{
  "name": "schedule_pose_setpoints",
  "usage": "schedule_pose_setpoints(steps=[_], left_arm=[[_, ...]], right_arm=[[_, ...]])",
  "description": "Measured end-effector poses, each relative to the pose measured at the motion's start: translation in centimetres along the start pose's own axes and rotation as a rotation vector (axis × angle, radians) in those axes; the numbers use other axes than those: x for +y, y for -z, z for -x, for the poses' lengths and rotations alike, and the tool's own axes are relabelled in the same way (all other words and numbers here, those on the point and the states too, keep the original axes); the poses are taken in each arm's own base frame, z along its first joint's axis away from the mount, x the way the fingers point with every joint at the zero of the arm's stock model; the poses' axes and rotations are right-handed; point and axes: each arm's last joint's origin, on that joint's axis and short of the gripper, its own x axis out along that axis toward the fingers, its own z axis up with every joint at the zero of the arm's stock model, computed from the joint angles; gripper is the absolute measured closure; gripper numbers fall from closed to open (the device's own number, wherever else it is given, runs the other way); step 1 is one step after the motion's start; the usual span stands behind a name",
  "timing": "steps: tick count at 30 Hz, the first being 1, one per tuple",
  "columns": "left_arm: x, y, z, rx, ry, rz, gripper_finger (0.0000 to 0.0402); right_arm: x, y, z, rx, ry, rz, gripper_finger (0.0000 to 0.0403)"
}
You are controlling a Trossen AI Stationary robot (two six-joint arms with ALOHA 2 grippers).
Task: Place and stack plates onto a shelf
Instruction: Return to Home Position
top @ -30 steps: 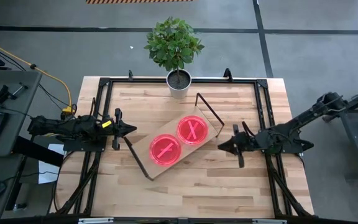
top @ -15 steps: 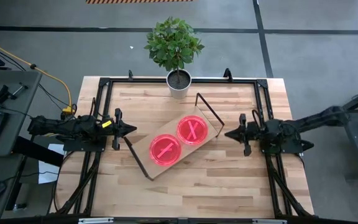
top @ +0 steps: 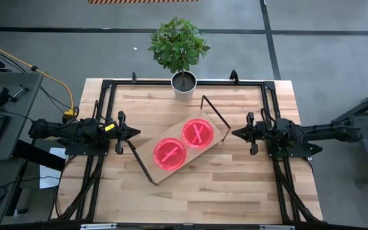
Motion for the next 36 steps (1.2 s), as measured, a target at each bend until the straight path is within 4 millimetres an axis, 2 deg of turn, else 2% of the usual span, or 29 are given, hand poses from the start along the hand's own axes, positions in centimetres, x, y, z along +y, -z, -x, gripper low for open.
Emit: schedule_pose_setpoints(steps=[8,15,18,31,36], left_arm=[[0.0,0.0,0.0,0.000,0.000,0.000,0.0401],[0.0,0.0,0.0,0.000,0.000,0.000,0.0401],[0.0,0.0,0.0,0.000,0.000,0.000,0.0401],[0.0,0.0,0.0,-0.001,0.001,0.000,0.0401],[0.0,0.0,0.0,-0.001,0.001,0.000,0.0401]], right_arm=[[0.1,-0.1,0.3,0.000,-0.046,0.006,0.0403],[-0.5,0.6,1.4,0.058,0.012,-0.018,0.0403],[-0.6,0.4,2.0,0.028,0.025,-0.018,0.0403],[-0.2,0.4,1.9,0.033,-0.024,0.036,0.0403],[-0.3,0.5,1.9,0.034,-0.015,-0.016,0.0403]])
